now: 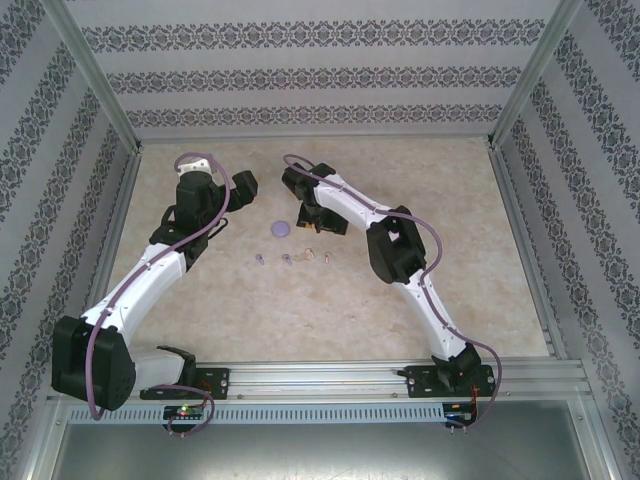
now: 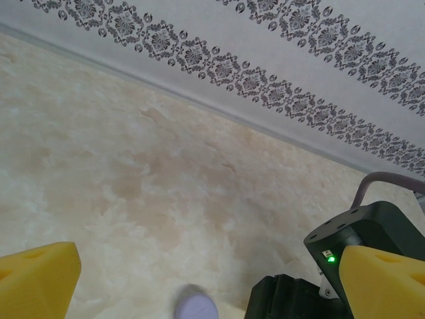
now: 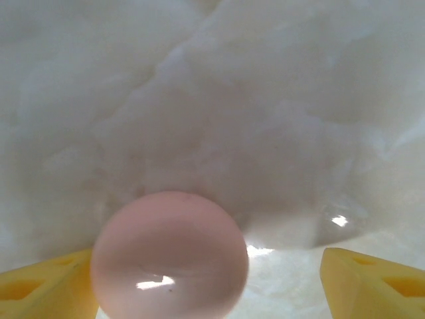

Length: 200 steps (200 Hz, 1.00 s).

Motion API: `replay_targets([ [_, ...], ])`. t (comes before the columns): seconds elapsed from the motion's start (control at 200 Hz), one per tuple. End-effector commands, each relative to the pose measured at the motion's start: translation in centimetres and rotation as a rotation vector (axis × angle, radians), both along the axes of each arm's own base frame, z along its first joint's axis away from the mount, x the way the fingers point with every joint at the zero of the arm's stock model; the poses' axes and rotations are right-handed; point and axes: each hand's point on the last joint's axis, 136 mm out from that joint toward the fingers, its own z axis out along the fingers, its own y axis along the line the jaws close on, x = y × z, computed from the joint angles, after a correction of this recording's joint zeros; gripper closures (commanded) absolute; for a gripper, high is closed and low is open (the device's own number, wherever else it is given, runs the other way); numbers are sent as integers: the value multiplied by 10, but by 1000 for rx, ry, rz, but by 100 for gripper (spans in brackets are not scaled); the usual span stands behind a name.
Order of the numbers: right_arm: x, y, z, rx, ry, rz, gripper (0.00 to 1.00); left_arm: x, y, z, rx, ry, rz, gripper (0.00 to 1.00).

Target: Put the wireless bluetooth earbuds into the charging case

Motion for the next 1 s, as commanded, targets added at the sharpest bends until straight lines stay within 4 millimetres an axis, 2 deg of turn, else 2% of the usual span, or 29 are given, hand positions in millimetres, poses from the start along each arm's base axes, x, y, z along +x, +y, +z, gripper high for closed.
replay_targets([
  [0.0,-7,-3,19,-16,-22,26,17,-1,2,8,-28,-31,4,0],
  [0.19,-6,8,34,41,-64,35,15,0,1,7,-37,-30,1,0],
  [0.39,5,11,55,69,-125,16,14,2,0,6,-37,-26,2,0],
  [0.584,11,10,44,37,-90,-2,14,4,-1,3,-43,-16,-1,0],
  [0.769,12,5,25,20,-59,-48,14,5,-2,2,-43,-11,-4,0],
  [0.994,10,1,12,16,-33,-64,16,6,-3,2,-46,-9,-9,0],
])
